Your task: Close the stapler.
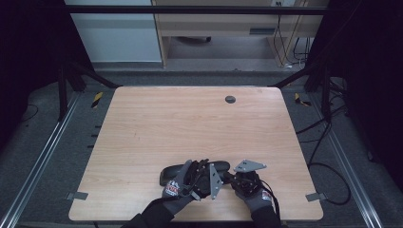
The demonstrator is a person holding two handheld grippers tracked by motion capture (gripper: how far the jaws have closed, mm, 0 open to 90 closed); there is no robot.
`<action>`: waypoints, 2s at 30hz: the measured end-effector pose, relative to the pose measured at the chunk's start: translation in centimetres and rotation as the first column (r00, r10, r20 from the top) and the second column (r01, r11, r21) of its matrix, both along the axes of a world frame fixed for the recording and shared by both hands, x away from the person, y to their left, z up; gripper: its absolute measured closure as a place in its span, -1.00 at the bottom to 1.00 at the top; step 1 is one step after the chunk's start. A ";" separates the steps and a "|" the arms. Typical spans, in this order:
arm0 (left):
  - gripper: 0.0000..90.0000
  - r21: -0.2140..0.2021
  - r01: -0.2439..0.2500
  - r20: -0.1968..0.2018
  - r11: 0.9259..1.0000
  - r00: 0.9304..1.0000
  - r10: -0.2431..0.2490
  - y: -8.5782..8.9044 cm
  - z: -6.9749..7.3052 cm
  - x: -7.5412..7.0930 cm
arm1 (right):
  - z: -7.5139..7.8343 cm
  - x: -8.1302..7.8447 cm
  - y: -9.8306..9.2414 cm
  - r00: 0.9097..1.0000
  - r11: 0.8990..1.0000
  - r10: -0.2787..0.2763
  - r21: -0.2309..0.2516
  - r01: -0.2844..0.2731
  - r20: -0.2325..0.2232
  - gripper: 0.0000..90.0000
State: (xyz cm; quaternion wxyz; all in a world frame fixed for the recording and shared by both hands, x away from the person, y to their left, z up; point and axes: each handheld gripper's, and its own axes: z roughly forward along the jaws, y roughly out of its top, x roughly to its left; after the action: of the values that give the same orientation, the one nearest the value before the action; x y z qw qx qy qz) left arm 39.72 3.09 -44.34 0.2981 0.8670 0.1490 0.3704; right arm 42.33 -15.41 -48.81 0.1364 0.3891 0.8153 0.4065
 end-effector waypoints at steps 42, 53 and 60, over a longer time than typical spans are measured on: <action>-0.26 -0.286 -0.119 -0.120 0.951 0.989 0.088 8.0 4.5 0.4 | 3.2 0.2 -2.4 0.994 0.993 -0.076 0.092 0.069 0.073 1.00; -0.24 -0.315 -0.216 -0.117 0.924 0.975 0.188 12.6 3.9 0.4 | 5.3 -0.2 -2.2 0.988 0.989 -0.080 0.133 0.062 0.130 1.00; -0.24 -0.327 -0.296 -0.112 0.897 0.955 0.275 16.1 3.0 0.2 | 6.0 -0.4 -2.0 0.986 0.987 -0.073 0.152 0.050 0.148 1.00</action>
State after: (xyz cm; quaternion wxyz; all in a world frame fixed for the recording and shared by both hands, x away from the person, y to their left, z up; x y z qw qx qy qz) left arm 39.91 19.21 -41.39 0.3811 0.7822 0.3457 0.3513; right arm 41.91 -17.37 -42.80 0.1817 0.3908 0.7576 0.4902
